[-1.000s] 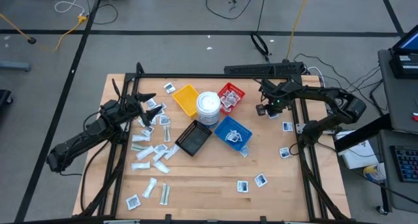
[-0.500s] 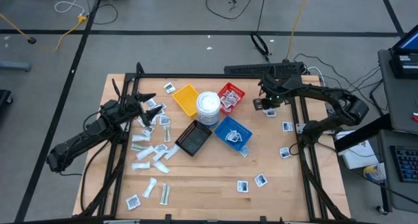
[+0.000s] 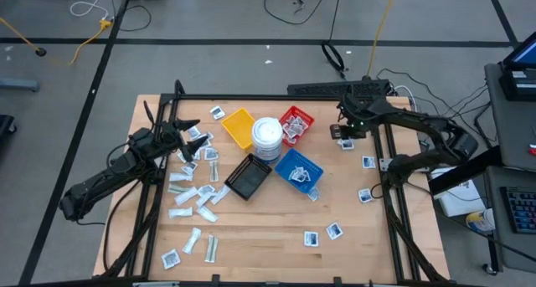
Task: Pick & Place First Aid Supplies
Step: Put the alcohol pad into the blue bin
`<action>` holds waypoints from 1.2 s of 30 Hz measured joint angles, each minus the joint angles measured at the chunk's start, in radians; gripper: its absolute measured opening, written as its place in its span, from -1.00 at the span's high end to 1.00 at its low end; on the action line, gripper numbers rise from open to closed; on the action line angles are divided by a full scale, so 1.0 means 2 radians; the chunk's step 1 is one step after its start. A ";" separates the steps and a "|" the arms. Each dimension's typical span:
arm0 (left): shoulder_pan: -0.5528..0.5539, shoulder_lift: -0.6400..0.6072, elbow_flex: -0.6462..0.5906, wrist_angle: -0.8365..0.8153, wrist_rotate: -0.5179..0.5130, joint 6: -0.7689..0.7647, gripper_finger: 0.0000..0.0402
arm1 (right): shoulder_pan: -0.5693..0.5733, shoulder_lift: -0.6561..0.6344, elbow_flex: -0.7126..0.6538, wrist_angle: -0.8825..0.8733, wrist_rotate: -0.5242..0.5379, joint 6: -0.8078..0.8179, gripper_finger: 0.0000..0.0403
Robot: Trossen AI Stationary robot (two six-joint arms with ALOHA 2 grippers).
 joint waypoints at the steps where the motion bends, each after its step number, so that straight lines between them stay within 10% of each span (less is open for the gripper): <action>1: 0.000 0.000 0.000 0.000 0.000 0.000 -0.95 | -0.002 -0.004 -0.004 -0.003 0.000 0.000 0.37; 36: 0.000 0.000 0.000 0.000 0.000 0.000 -0.95 | -0.016 -0.013 -0.085 0.083 0.024 0.000 0.57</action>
